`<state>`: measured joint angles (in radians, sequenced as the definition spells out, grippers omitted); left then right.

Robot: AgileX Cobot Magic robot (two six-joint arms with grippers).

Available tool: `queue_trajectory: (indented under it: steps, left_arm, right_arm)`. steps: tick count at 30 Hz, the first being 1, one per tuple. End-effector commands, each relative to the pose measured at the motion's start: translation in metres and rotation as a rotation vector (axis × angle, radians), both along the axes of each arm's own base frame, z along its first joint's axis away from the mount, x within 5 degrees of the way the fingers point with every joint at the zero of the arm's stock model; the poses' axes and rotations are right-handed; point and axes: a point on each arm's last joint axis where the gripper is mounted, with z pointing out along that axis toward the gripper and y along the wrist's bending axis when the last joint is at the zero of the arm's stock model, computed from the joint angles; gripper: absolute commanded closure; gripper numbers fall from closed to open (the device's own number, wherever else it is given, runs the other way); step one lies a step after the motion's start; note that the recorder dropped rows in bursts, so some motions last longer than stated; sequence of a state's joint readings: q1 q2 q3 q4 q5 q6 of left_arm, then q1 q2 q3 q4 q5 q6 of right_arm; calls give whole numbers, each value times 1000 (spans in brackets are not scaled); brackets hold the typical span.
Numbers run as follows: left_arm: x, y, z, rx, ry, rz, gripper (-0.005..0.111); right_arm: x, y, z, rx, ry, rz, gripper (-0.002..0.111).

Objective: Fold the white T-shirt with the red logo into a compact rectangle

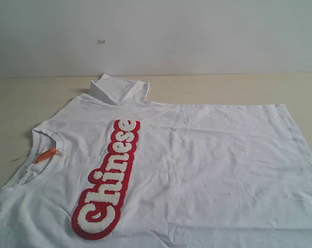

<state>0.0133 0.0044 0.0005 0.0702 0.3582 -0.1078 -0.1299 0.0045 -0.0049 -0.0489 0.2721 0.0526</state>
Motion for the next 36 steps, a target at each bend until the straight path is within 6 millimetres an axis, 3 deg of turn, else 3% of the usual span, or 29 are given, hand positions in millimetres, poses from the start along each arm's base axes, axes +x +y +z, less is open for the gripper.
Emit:
queue_trajectory:
  steps: [1,15,23,31,36]
  left_arm:
    - [0,0,1,-3,-11,-3,107]
    - [1,1,6,68,-65,-11,107]
    - [1,-3,45,46,-500,-41,107]
    - [-17,-7,82,57,-960,-75,107]
    - [-28,-9,93,-77,-1128,-133,107]
  right_arm:
    - [0,0,-1,-3,-4,-3,108]
    - [1,0,3,-26,-51,-1,108]
    - [0,2,33,-57,-373,16,108]
    - [-9,4,58,-97,-668,33,108]
    - [-19,6,74,44,-896,85,108]
